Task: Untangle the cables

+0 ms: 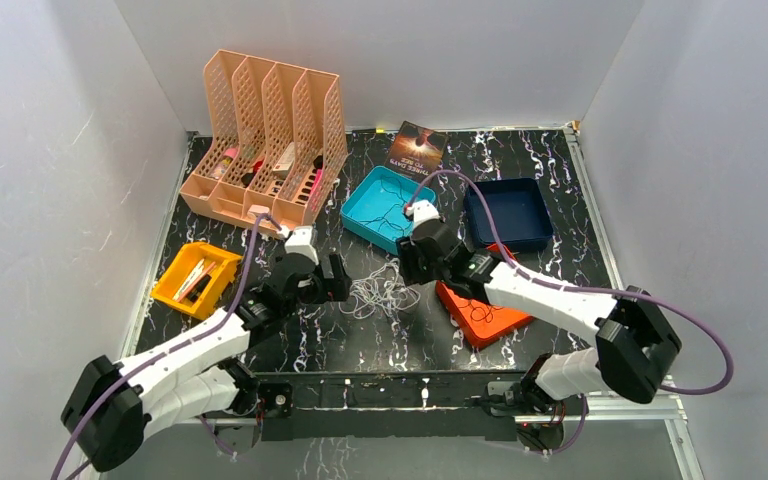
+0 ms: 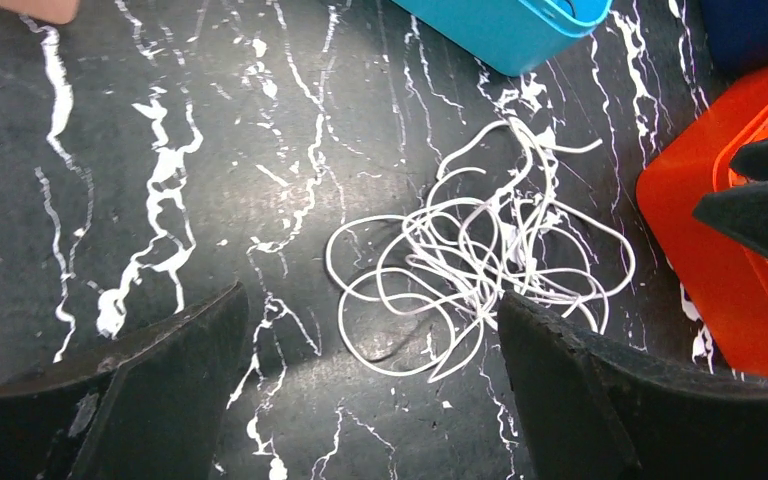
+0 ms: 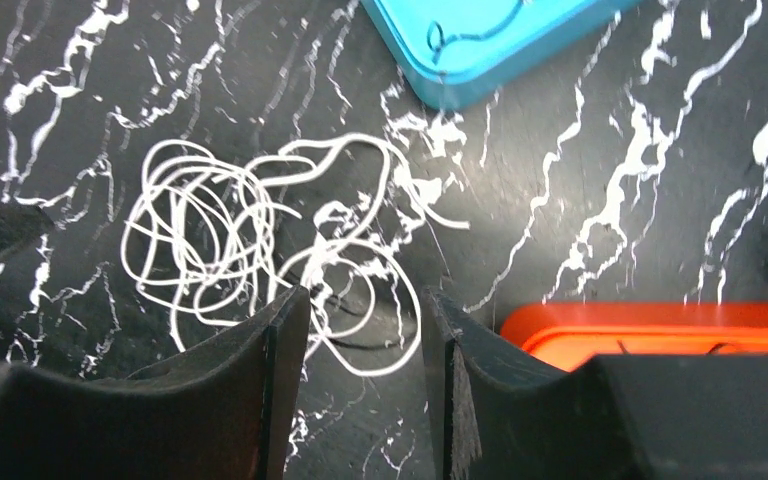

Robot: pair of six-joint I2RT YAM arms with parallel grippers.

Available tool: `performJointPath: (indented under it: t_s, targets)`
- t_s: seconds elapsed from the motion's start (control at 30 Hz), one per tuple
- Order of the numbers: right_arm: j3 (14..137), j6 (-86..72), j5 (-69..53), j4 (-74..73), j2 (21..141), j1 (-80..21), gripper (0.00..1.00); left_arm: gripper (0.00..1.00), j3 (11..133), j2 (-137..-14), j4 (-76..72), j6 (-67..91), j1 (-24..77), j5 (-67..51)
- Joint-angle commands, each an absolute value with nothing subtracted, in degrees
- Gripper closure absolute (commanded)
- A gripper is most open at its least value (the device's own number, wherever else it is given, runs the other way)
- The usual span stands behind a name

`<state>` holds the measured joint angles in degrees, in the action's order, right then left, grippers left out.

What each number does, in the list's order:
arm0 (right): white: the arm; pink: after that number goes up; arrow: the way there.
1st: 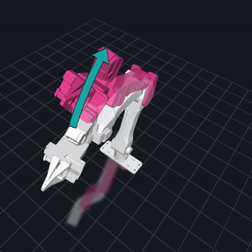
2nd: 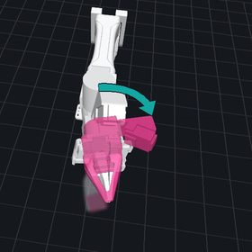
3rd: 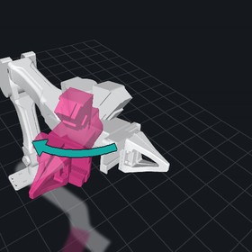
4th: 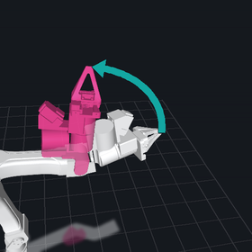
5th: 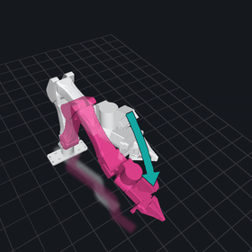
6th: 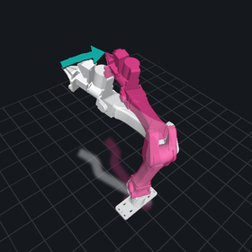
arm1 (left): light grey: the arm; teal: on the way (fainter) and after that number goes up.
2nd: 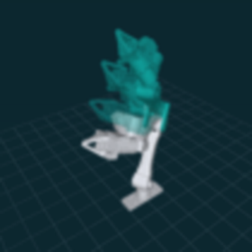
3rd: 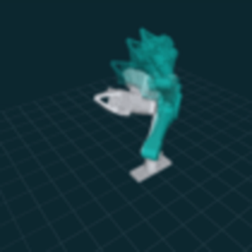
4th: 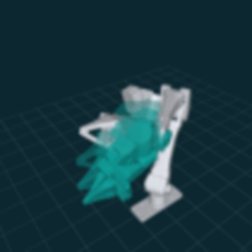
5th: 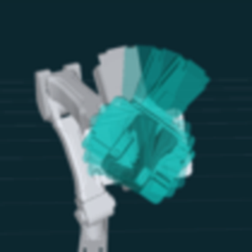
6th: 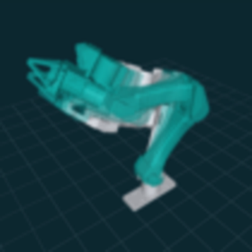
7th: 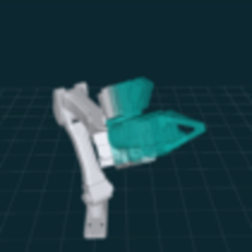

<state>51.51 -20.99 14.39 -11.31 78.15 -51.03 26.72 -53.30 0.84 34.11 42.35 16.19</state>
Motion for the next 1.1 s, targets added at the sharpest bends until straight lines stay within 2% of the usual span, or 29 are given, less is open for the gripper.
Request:
performJointPath:
  t_s: [0.0, 0.17, 0.4, 0.6, 0.7, 0.9, 1.07]
  targets:
    - [46.53, -26.45, 15.82, -6.65, 74.23, -50.38, 0.47, 0.09, 31.46, -57.86, -2.06, 30.63, 42.54, 10.34]
    - [43.41, -28.41, 10.47, -2.88, 73.14, -49.69, 0.47, 0.16, 33.02, -62.27, -3.84, 29.69, 42.63, 6.36]
    - [42.54, -29.72, 9.71, -1.53, 73.29, -49.36, 0.49, 0.21, 37.76, -67.51, -2.86, 24.69, 42.70, 5.49]
    - [46.22, -20.39, 5.95, 2.52, 78.01, -49.04, 0.48, 0.24, 38.59, -68.51, -2.28, 24.31, 42.71, 5.35]
    - [50.25, -17.35, 8.07, 0.43, 81.40, -48.88, 0.48, 0.24, 37.09, -66.58, -2.67, 25.09, 42.72, 5.71]
    - [49.69, -27.01, 14.28, -2.45, 79.29, -48.60, 0.48, 0.24, 39.73, -68.25, -3.27, 19.36, 42.63, 3.44]
    - [42.45, -33.07, 10.89, -1.34, 73.19, -48.60, 0.49, 0.33, 46.68, -76.17, -0.21, 12.60, 42.46, -0.56]
